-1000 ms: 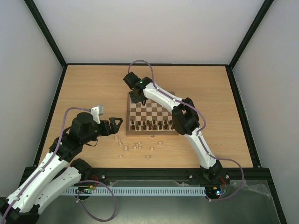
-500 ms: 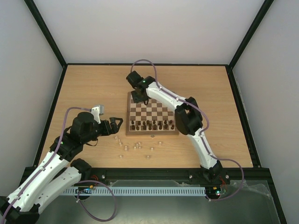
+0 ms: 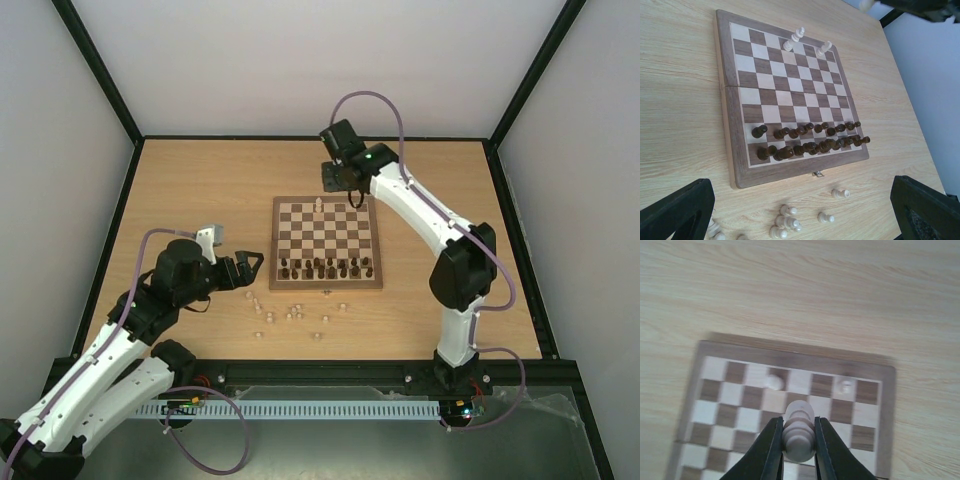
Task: Set up the chess pieces on the board
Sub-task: Place the chess piece on the chessboard.
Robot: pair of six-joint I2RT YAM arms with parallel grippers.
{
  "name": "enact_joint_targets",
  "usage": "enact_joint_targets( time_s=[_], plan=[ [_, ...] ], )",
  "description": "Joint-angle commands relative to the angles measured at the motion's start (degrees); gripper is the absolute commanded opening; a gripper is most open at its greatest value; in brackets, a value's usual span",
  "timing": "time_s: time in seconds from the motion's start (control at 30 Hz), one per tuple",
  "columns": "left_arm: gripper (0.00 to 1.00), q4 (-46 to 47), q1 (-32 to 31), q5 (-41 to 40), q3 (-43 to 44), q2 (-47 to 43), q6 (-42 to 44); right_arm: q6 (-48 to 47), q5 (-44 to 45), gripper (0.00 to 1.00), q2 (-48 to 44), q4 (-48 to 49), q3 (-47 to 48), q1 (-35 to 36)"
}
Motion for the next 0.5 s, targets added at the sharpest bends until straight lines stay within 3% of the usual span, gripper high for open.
enact_joint_targets(
  time_s=[0.0, 0.47],
  plan=[
    [0.99, 1.3, 0.3, 0.3, 0.0, 0.2, -0.2, 0.7, -0.1, 0.04, 3.8, -0.3, -4.1, -3.3],
    [0.99, 1.3, 0.3, -0.1, 0.2, 0.9, -0.1, -0.5, -4.8, 0.04, 18.0, -0.9, 5.1, -4.3]
  ],
)
